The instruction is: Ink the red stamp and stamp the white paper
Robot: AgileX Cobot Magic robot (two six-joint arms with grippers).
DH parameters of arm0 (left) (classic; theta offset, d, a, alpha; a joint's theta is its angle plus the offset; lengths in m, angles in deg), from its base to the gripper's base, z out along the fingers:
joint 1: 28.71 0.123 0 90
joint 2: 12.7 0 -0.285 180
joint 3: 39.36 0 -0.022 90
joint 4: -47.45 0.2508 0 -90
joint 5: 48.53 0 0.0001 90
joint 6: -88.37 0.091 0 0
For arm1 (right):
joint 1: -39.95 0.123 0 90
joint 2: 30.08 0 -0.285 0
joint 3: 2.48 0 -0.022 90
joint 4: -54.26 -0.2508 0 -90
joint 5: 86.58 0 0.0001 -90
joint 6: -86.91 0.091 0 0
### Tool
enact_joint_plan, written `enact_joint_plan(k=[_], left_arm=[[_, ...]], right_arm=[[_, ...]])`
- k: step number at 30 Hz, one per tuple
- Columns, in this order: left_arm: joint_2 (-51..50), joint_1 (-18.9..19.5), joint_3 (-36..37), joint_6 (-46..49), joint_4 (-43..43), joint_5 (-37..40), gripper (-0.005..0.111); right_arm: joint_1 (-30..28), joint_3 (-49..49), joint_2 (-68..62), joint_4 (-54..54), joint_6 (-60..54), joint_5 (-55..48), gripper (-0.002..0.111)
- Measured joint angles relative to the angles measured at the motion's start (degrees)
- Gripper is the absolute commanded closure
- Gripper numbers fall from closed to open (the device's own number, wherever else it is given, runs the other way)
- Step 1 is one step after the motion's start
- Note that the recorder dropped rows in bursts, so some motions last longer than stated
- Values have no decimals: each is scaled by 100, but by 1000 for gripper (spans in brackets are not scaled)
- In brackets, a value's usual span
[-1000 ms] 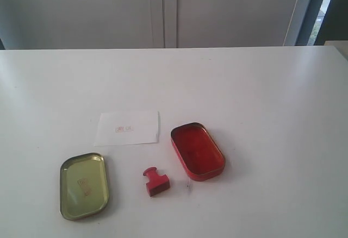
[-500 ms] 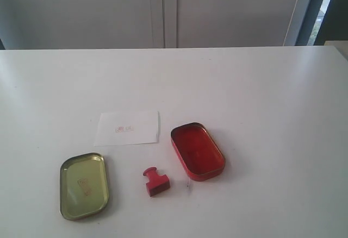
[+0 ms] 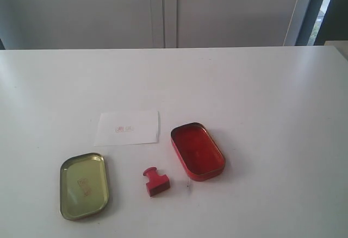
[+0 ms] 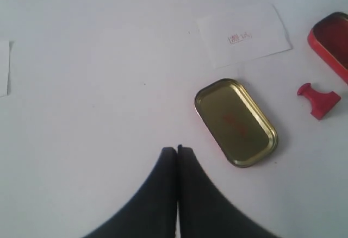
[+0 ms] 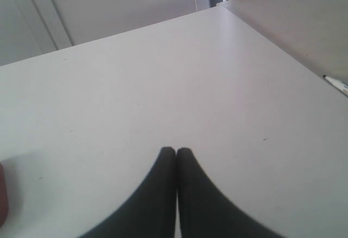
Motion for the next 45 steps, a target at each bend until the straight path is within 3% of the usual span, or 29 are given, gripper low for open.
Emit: enact_joint_plan(k=[9, 18, 29, 45], left_arm=[[758, 49, 1111, 23, 0, -828, 107], [1427, 729, 2104, 23, 0, -1327, 107], [2436, 1057, 3317, 23, 0, -2319, 107], [3598, 1070, 4626, 107, 0, -3044, 107]], right_arm=[[0, 0, 0, 0, 0, 0, 108], [0, 0, 0, 0, 0, 0, 108], [0, 0, 0, 0, 0, 0, 108], [0, 0, 0, 0, 0, 0, 108]])
